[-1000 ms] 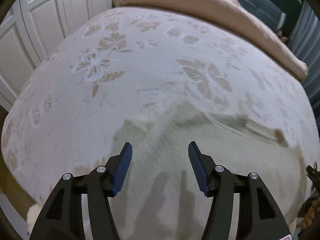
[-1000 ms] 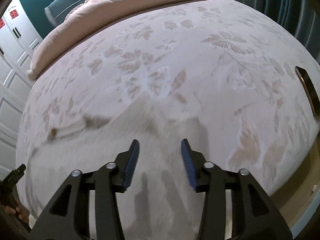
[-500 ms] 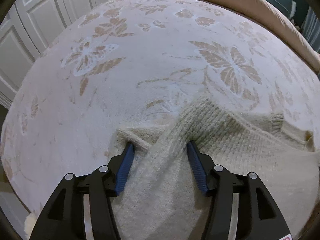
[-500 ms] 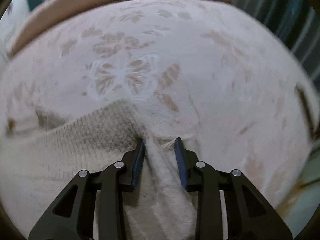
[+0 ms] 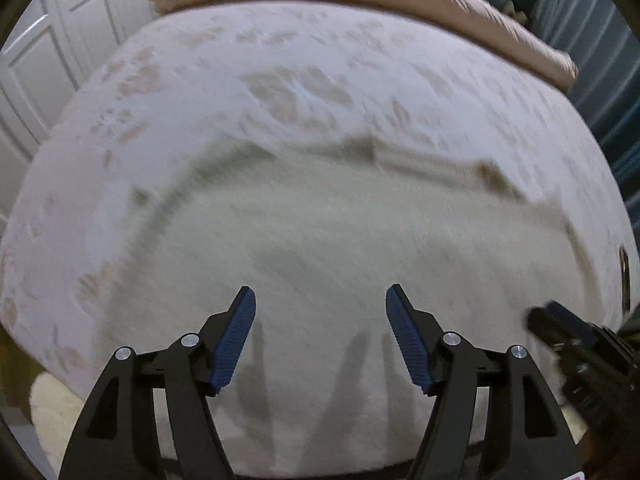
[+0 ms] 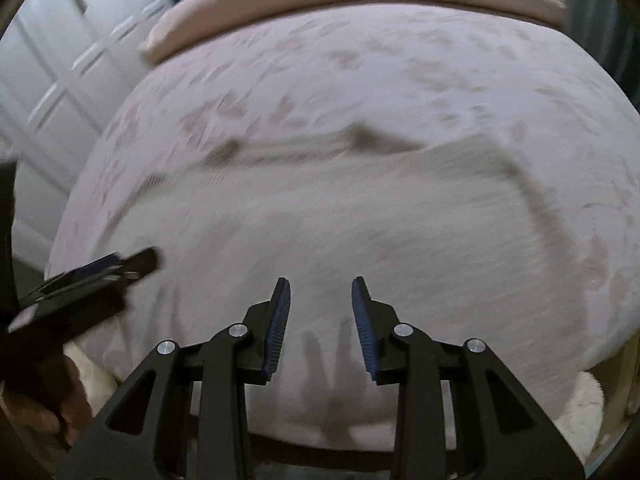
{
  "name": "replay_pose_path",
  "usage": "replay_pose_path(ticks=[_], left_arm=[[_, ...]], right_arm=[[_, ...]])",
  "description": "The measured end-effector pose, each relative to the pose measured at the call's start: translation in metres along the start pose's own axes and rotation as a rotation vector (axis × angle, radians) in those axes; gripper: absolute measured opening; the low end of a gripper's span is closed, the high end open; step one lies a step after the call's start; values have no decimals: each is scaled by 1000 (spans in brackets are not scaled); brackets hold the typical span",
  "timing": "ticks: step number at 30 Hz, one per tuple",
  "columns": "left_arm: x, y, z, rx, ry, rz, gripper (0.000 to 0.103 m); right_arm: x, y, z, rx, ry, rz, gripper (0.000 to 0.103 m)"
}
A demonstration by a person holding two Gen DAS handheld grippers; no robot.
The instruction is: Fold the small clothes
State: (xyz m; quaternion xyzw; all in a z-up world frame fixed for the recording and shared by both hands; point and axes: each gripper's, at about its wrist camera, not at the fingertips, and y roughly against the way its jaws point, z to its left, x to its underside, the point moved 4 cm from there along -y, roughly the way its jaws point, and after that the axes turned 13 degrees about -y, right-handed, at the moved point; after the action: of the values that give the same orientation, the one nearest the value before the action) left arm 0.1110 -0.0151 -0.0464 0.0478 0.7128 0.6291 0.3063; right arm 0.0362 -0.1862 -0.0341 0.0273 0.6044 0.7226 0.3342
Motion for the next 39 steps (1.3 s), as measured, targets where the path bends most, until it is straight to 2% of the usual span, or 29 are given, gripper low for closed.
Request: replay_pose_path(ticks=[3, 11, 16, 21, 23, 25, 27, 30, 33, 34, 37, 39], left_arm=[[10, -14, -6, -17, -3, 43, 66], [11, -23, -12, -73, -52, 35, 73], [11, -23, -10, -66, -55, 30, 75], [11, -25, -11, -71, -66, 29, 77], [10, -21, -8, -45, -57, 30, 77], [9, -6, 2, -19, -14, 6, 77], [11, 10, 17, -35, 19, -28, 77], [18, 31, 58, -62, 102, -58, 78], [34, 29, 106, -90, 207, -32, 78], [43, 23, 124, -95, 261, 0, 78], [62, 6, 151, -43, 370, 53, 78], [73, -6, 160, 28, 445, 54, 80]], right_arm=[[12, -21, 7, 16, 26, 67, 32], [15, -33, 17, 78, 88, 62, 36], [5, -18, 15, 43, 24, 43, 36], [2, -39, 15, 88, 30, 72, 37], [2, -45, 16, 96, 44, 69, 39], [1, -45, 18, 110, 57, 71, 39], [-1, -41, 21, 118, 60, 74, 39], [-6, -33, 27, 90, 43, 73, 40], [-6, -45, 31, 121, 65, 92, 41], [-5, -49, 33, 134, 76, 92, 43], [-4, -52, 37, 166, 108, 78, 44], [-4, -53, 37, 171, 114, 75, 45]])
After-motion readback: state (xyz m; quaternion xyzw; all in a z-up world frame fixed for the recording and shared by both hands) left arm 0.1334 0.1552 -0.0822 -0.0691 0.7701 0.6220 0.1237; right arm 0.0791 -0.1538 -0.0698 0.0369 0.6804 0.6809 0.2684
